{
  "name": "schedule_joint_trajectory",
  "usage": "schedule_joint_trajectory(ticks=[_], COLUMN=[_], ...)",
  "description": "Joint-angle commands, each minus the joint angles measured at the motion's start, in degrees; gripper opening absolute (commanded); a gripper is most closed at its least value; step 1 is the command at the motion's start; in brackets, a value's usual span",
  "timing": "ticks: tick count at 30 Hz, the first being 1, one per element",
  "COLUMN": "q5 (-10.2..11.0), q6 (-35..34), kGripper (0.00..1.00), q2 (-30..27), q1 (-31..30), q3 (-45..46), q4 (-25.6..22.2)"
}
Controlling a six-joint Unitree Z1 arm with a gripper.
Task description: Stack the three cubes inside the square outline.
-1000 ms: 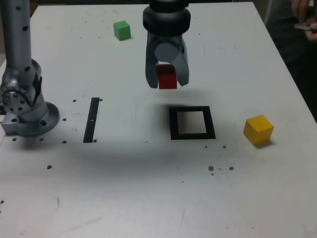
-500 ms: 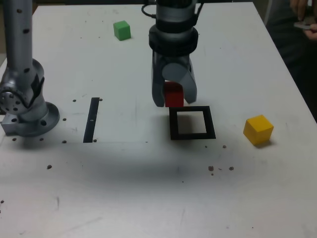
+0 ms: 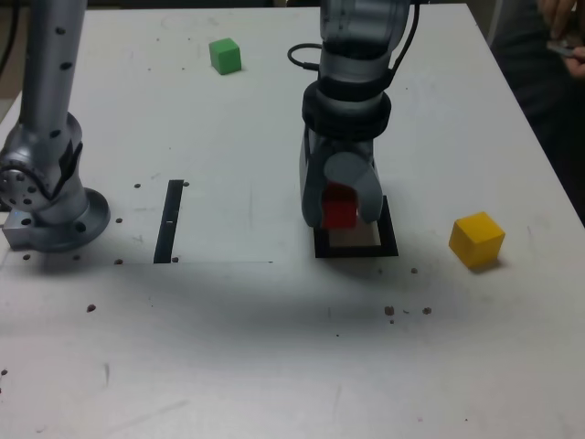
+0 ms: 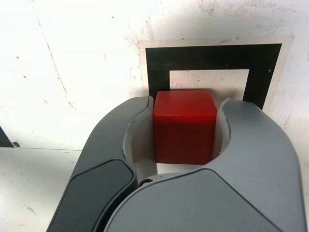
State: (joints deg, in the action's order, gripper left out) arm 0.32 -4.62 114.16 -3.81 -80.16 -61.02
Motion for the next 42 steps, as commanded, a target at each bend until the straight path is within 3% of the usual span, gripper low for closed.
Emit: schedule_joint_trajectory(ticks=[1,11,13,17,19,30,36,42], q5=[-0.1,-0.2,-0.2,-0.3,-0.3,0.8,3.6,7.3], q6=[0.1,0.5,0.7,1.3,1.5,0.6,-0.7,1.3], kGripper=[0.33,0.35,0.48,0.85,0.95,0.99,1.0,1.0], q2=[0.5,1.8,2.0,2.4,2.4,-1.2,-5.0,-6.9], q1=[-0.2,-0.7,-0.7,-0.6,-0.6,-0.7,-0.4,-0.3], q3=[-0.4,-0.6,-0.4,0.1,0.3,3.0,4.6,2.1], q4=[0.2,2.1,2.5,3.2,3.4,3.6,2.5,-2.3])
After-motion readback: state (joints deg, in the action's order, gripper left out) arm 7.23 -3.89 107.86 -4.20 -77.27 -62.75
